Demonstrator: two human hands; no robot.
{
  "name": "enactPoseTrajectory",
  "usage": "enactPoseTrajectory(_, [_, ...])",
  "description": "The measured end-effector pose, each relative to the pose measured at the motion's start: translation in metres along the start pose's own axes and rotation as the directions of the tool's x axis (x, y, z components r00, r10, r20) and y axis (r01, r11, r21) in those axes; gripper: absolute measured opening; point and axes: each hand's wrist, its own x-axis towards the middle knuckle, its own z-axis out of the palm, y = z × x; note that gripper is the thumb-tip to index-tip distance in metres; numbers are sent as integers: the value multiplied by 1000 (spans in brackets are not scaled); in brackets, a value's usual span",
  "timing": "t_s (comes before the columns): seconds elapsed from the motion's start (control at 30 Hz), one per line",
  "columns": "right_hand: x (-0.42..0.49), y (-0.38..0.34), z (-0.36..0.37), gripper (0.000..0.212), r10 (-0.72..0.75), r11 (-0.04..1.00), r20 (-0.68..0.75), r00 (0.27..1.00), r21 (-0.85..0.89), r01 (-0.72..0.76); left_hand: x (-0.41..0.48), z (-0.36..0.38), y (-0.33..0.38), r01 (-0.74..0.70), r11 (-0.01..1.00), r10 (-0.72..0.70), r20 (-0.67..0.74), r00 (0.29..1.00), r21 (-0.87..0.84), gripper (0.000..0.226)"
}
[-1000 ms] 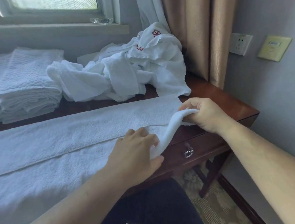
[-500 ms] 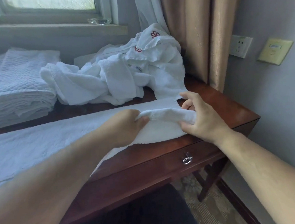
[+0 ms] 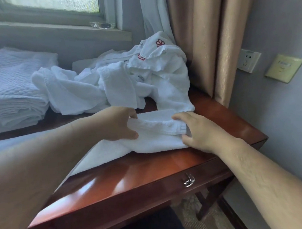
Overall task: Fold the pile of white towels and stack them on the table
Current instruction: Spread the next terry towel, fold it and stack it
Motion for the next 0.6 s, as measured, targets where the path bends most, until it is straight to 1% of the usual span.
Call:
enactPoseTrajectory(0.03, [3, 0, -1, 59, 11, 1000, -12, 1000, -15, -11, 3, 2, -2, -27, 1000, 27, -13, 1000, 11, 48])
enactPoseTrajectory(0.07, [5, -1, -2, 52, 12, 1000, -27, 1000, -10, -12, 6, 4, -5, -48, 999, 48, -24, 999, 17, 45])
enactPoseTrajectory(0.13, [11, 0, 0, 24, 12, 997, -86, 996, 83, -5, 10, 8, -8, -62, 998, 63, -46, 997, 29, 40])
enactPoseTrajectory(0.17, [15, 1, 2, 24, 51, 989, -128, 990, 144, -32, 11, 10, -10, -65, 997, 67, -65, 996, 41, 37])
enactPoseTrajectory(0.23, [27, 3, 5, 38, 213, 945, -186, 959, 288, -154, 13, 12, -10, -66, 995, 76, -126, 989, 77, 28])
enactPoseTrajectory(0.3, [40, 5, 5, 45, 369, 884, -181, 912, 369, -285, 14, 14, -9, -70, 990, 94, -207, 974, 121, 19])
enactPoseTrajectory(0.33, [47, 6, 4, 47, 407, 864, -164, 898, 387, -321, 15, 14, -9, -70, 987, 104, -235, 966, 146, 19])
enactPoseTrajectory(0.37, [53, 7, 4, 47, 424, 857, -153, 893, 387, -341, 16, 15, -8, -72, 984, 113, -253, 961, 165, 17])
enactPoseTrajectory(0.4, [59, 7, 3, 46, 425, 862, -158, 891, 371, -345, 17, 15, -8, -62, 983, 104, -245, 964, 173, 13])
enactPoseTrajectory(0.43, [64, 7, 3, 45, 423, 873, -165, 891, 340, -351, 17, 15, -9, -53, 985, 89, -222, 971, 163, 14])
enactPoseTrajectory(0.5, [72, 5, 4, 45, 437, 888, -169, 884, 238, -394, 17, 15, -12, -18, 992, 34, -132, 991, 124, 35])
enactPoseTrajectory(0.53, [76, 3, 5, 43, 450, 889, -157, 879, 175, -423, 16, 16, -15, 4, 994, 7, -96, 995, 113, 41])
enactPoseTrajectory(0.6, [78, -2, 8, 33, 477, 878, -159, 864, 42, -477, 13, 19, -22, 43, 994, -36, -75, 997, 96, 45])
